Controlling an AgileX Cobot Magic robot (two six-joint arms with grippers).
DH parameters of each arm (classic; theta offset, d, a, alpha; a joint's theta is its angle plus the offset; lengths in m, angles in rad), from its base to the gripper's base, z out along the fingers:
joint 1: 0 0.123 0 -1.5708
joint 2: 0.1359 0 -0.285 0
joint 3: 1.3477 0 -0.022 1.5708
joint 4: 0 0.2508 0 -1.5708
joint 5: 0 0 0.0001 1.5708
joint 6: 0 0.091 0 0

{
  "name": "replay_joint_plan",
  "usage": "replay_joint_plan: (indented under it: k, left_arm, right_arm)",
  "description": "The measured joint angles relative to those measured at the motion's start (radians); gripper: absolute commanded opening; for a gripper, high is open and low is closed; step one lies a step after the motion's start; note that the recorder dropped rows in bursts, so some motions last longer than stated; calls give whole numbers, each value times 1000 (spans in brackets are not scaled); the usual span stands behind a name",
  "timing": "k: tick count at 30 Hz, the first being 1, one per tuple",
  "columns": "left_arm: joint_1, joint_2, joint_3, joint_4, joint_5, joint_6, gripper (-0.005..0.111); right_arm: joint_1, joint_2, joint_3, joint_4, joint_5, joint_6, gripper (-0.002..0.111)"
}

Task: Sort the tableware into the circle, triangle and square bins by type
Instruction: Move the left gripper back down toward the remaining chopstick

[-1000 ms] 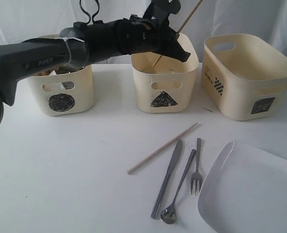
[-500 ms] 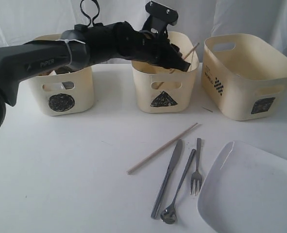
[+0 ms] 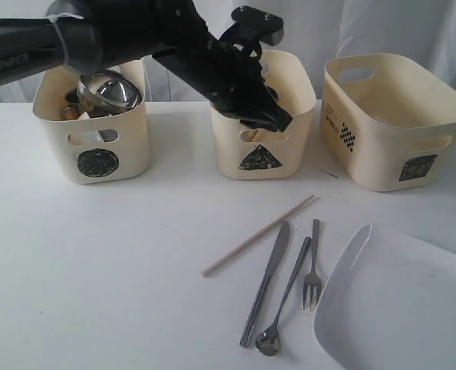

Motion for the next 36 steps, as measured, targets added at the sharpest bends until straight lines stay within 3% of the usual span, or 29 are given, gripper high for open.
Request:
replay_joint_plan:
  k: [7, 12, 14, 17, 20, 36]
  left_arm:
    - [0, -108, 192, 0, 34, 9, 34]
    - [0, -197, 424, -57, 33, 67, 34]
    - [0, -209, 478, -112, 39, 101, 37]
    - [0, -211, 536, -136, 40, 113, 49]
    - [0, -194, 542, -153, 29, 115, 56]
    - [-32, -58, 542, -126, -15, 195, 56]
  right_arm:
    - [0, 0, 0, 0, 0, 0, 0]
    - [0, 0, 0, 0, 0, 0, 0]
    - [0, 0, 0, 0, 0, 0, 0]
    - [0, 0, 0, 0, 0, 0, 0]
    - [0, 0, 0, 0, 0, 0, 0]
    - [0, 0, 0, 0, 0, 0, 0]
